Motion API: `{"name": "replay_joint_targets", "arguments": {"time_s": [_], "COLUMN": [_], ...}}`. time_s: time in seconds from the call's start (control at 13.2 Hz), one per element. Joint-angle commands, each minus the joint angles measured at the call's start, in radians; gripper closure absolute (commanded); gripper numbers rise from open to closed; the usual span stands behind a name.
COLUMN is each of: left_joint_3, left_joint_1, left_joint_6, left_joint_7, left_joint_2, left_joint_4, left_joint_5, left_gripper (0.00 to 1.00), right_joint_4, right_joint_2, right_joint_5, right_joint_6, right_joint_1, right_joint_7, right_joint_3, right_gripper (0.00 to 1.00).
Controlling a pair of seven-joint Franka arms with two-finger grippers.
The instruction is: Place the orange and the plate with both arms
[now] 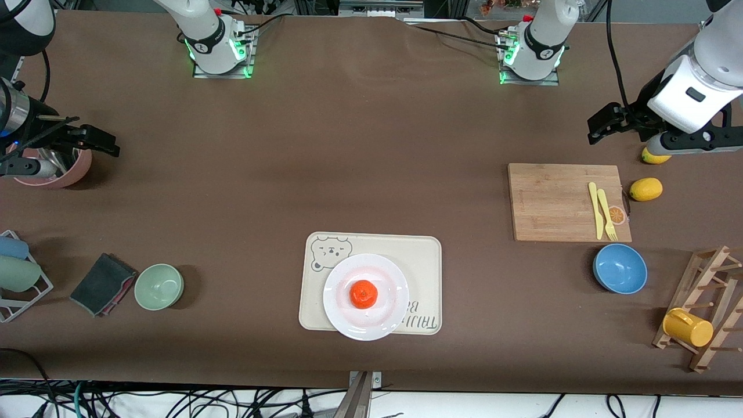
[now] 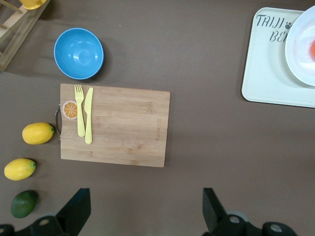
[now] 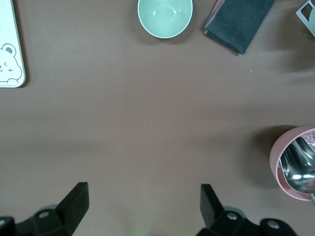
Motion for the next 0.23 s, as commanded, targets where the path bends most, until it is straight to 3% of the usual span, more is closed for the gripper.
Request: {"name": "replay_joint_targets", "arguments": {"time_s": [0.0, 0.15], "left_joint_3": [0.001, 0.001], "left_joint_1": [0.000, -0.001], "left_joint_6": [-0.020, -0.020], "left_joint_7": [0.016, 0.016], "left_joint_2": [0.008, 0.008], "left_joint_4": [0.027, 0.027], "left_joint_5": [0.022, 0.022], "left_gripper": [0.00, 0.00], "right_joint_4": [0.002, 0.002], "right_joint_2": [-0.005, -0.005], "right_joint_5": [-0.015, -0.015], "right_joint_6": [-0.006, -0.006], "right_joint_1": [-0.009, -0.009], "right_joint_7": [0.011, 0.011], "right_joint_3": [0.018, 0.018], "right_gripper": [0.00, 0.00]}}
